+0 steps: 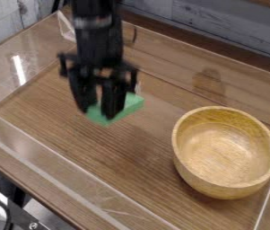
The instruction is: Put the green block in the brown bowl
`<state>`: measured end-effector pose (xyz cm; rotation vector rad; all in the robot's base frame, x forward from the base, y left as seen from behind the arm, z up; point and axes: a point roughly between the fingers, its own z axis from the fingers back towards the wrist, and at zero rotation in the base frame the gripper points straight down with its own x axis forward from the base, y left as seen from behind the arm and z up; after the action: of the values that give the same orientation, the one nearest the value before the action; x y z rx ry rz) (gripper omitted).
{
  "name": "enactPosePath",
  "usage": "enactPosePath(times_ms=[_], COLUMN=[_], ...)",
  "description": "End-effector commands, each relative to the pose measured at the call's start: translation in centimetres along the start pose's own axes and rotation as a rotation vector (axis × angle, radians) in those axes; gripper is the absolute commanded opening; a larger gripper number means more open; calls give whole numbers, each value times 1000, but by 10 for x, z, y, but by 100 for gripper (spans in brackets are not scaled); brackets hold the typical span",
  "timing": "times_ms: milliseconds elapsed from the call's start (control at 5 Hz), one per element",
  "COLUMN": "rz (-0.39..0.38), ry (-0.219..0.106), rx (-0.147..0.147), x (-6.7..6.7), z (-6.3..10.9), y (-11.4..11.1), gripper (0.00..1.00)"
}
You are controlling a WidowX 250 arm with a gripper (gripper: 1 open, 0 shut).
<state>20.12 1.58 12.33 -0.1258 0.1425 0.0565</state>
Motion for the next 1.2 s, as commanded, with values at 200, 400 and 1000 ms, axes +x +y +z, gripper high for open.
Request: enactPosePath(times_ms=[200, 400, 1000], rz=[-103, -148, -116], ry=[-58, -67, -126], rx=[22, 33, 38], x=[-7, -12, 1], z=[23, 13, -10], y=[-86, -126, -132], gripper=[0, 0, 0])
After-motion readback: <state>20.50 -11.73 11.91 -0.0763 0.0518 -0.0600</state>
